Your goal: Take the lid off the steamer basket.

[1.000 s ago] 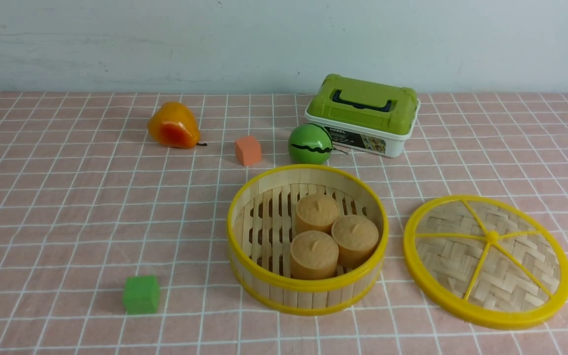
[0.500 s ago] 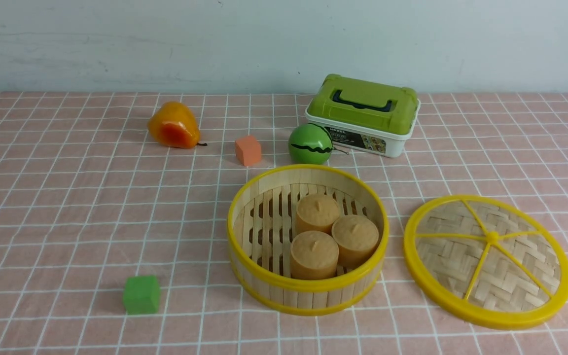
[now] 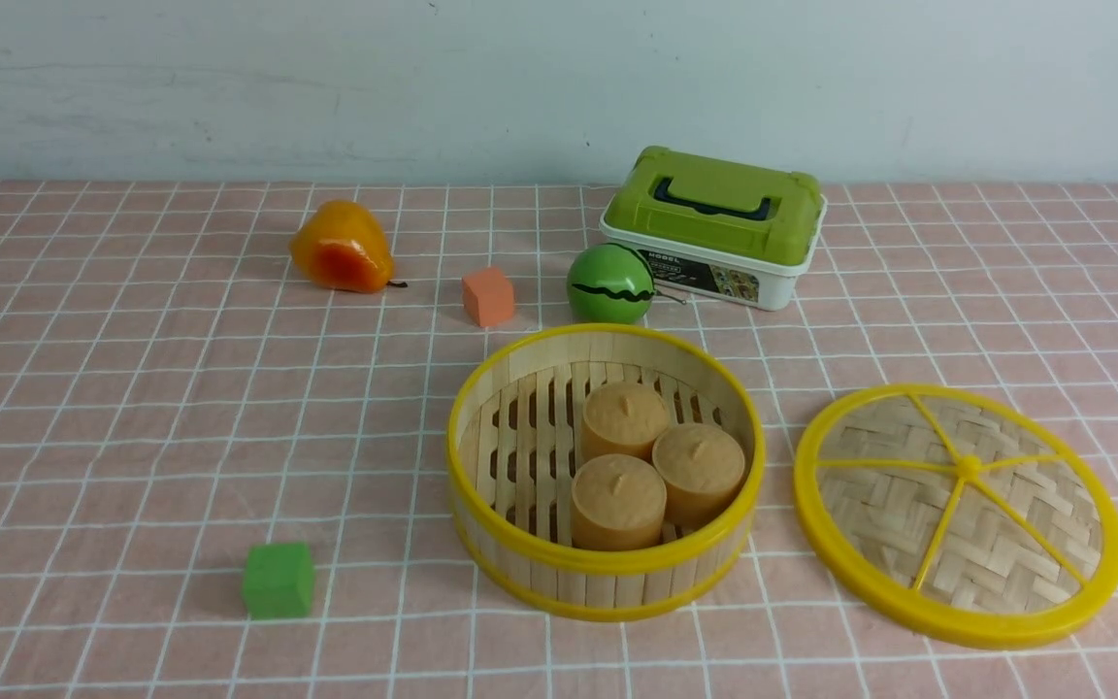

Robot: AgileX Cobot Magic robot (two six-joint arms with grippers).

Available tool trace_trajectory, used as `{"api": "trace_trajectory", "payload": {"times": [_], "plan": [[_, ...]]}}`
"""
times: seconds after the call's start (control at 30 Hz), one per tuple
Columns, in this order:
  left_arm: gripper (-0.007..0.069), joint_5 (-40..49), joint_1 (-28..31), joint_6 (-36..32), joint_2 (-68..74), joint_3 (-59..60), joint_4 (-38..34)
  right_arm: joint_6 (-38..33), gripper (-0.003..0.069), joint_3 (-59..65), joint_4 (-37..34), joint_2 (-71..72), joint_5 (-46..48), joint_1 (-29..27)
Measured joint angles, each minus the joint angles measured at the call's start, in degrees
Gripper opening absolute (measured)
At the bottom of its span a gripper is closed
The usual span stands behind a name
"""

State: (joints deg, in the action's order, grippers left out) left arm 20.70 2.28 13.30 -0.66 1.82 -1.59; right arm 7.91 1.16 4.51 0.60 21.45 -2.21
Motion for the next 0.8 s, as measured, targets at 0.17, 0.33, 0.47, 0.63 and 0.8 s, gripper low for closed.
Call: {"api": "trace_trajectory", "payload": {"times": [0.17, 0.33, 0.47, 0.63, 0.8], "plan": [[0.0239, 0.0, 0.0, 0.0, 0.0, 0.0, 0.0, 0.0, 0.003, 0.0, 0.0, 0.0, 0.0, 0.0], [0.0239, 0.0, 0.0, 0.0, 0.0, 0.0, 0.0, 0.0, 0.0036, 0.0, 0.0, 0.0, 0.0, 0.0], [0.0239, 0.0, 0.0, 0.0, 0.0, 0.0, 0.0, 0.0, 0.0043, 0.0, 0.0, 0.0, 0.0, 0.0], [0.0239, 0.0, 0.0, 0.0, 0.0, 0.0, 0.0, 0.0, 0.0049, 0.0, 0.0, 0.0, 0.0, 0.0], [0.0239, 0.0, 0.0, 0.0, 0.0, 0.0, 0.0, 0.0, 0.0057, 0.0, 0.0, 0.0, 0.0, 0.0]]}}
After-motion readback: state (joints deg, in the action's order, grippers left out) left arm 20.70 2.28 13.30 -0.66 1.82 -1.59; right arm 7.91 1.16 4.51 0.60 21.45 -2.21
